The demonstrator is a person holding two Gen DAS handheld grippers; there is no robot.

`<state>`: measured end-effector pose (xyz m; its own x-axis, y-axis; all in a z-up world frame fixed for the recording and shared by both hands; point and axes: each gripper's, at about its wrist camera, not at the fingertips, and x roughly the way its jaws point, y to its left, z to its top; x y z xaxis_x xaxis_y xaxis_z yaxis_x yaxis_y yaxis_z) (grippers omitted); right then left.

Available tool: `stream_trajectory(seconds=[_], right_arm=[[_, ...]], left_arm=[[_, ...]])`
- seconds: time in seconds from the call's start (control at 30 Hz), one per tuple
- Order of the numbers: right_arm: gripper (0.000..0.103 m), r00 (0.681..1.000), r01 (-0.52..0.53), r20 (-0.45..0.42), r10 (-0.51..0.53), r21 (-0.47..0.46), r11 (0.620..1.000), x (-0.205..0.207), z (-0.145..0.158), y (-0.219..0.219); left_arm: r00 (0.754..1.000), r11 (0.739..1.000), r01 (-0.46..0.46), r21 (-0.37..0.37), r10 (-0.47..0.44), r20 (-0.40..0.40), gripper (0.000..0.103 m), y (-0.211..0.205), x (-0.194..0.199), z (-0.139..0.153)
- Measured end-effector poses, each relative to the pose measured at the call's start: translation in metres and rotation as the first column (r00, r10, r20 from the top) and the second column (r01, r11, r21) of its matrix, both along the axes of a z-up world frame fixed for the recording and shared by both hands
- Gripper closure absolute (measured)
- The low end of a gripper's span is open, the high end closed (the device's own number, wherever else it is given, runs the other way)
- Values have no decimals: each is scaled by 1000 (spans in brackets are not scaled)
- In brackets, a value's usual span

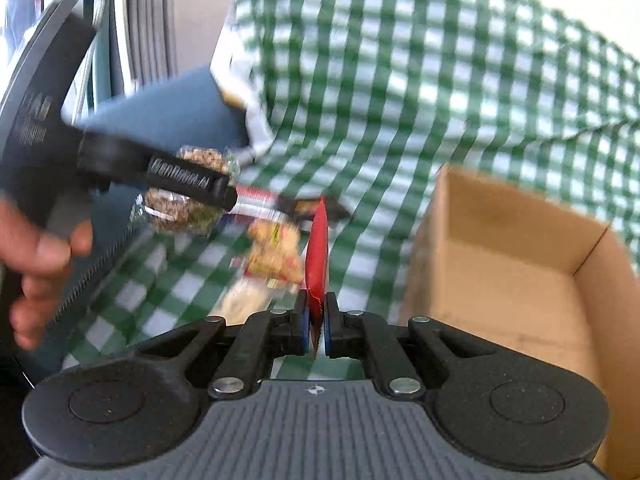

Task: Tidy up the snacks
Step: 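Carry the nut cake with the left tool while the right tool carries the red packet to the box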

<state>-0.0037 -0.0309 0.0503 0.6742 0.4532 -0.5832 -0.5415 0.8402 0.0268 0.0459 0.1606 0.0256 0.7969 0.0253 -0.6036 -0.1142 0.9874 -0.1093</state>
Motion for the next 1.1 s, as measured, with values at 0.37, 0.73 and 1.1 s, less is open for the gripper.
stream_trajectory(seconds=[0.37,0.73,1.1], right_arm=[[97,963,225,114,-244,163,961,30,17,-121],[97,927,352,92,-364,121,928,32,-11,-170],[97,898,414,101,-428,130,901,15,-10,-209]], left_arm=[[991,990,96,-108,-86,98,18,-83,-25,21],[974,976,197,-96,-184,129,18,-130,-13,9],[961,968,246,-55,-236,144,18,-155,-22,8]])
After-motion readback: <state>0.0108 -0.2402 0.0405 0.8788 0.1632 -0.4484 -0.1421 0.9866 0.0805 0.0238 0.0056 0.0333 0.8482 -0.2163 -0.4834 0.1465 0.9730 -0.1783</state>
